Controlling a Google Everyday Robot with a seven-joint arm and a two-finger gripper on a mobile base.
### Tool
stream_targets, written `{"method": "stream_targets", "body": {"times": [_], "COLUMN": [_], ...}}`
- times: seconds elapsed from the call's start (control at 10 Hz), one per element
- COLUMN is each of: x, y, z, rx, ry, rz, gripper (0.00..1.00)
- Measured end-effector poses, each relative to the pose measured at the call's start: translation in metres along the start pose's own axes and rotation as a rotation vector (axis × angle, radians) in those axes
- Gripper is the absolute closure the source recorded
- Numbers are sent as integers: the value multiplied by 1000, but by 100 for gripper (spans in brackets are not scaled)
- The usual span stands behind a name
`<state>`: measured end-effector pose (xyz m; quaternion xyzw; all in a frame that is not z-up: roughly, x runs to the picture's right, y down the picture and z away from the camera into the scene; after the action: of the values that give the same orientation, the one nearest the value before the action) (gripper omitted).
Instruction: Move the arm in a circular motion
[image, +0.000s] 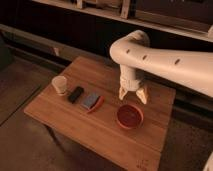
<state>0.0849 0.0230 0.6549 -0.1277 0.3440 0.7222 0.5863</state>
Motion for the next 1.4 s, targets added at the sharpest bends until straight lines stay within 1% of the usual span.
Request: {"method": "stream_targets", "body": {"times": [0.1,0.2,0.3,0.4,0.5,0.6,0.7,0.8,0.9,1.0,1.1,1.2,1.3,1.4], "x": [-14,-25,-40,-46,-52,-53,-48,-42,-24,-13,4,14,27,31], "y": [17,23,23,15,-3,-20,-41,-58,-82,-89,-93,-88,-78,-60], "z": [-6,-12,-18,-21,-23,-25,-23,-21,-17,-15,-12,-9,-5,-4], "rx": [6,9,8,5,-6,-26,-43,-46,-47,-49,-36,-30,-11,-1], "ry": [-2,-7,-6,-4,-2,0,6,2,-7,-15,-26,-36,-45,-51], "rz": [-11,-6,16,41,88,138,188,221,253,257,240,215,168,121], "gripper": [35,35,35,35,35,35,35,35,35,35,35,35,35,35]}}
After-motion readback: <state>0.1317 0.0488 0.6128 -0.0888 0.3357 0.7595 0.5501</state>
